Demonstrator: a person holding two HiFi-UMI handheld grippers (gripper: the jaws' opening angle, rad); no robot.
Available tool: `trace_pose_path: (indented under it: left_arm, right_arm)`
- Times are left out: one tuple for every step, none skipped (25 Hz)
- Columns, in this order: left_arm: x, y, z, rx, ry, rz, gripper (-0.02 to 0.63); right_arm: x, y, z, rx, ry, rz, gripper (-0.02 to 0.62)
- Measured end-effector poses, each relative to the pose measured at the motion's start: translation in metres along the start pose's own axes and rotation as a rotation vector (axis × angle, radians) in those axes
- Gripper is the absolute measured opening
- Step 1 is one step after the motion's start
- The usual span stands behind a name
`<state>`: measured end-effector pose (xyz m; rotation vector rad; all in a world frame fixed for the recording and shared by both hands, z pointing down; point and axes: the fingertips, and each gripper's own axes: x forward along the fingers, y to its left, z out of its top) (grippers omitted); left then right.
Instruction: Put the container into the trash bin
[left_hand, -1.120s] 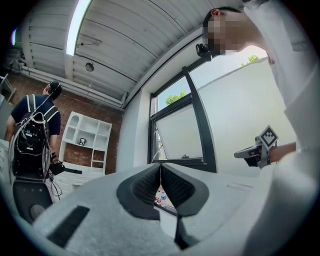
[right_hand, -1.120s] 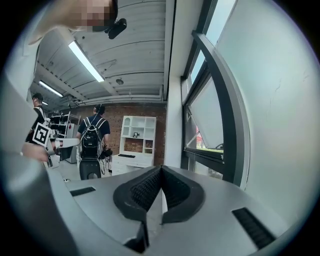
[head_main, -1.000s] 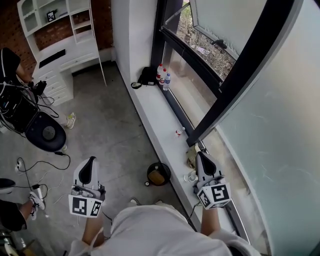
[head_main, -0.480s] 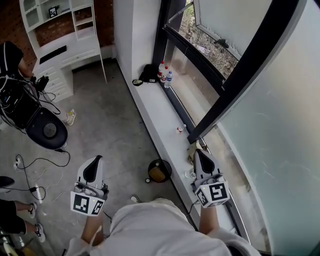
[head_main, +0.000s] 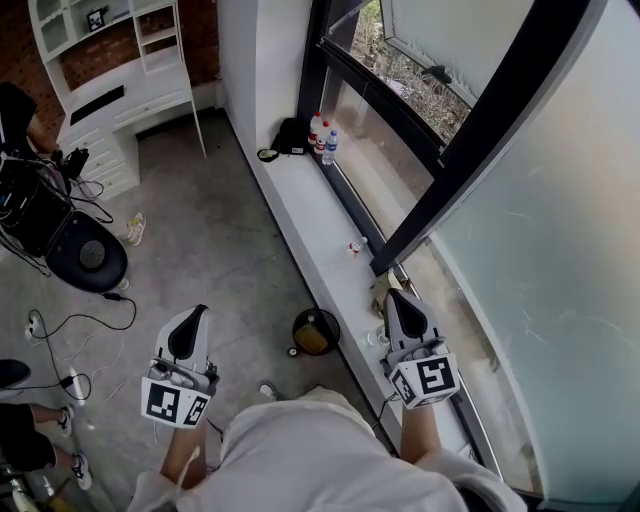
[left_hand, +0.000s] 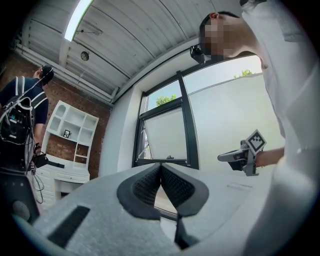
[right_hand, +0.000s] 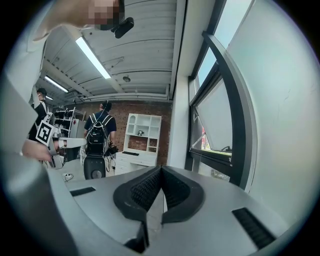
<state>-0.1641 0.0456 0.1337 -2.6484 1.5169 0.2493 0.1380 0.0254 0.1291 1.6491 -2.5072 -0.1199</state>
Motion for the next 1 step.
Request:
trace_pose_path:
  left_arm:
    - [0.0009,-0.0009,-0.0014,-0.002,0.003,-0.002,0.017]
  right_arm:
    - [-0.0004,-0.0007,-0.0008,-0.001,0.003,0.001,0.001]
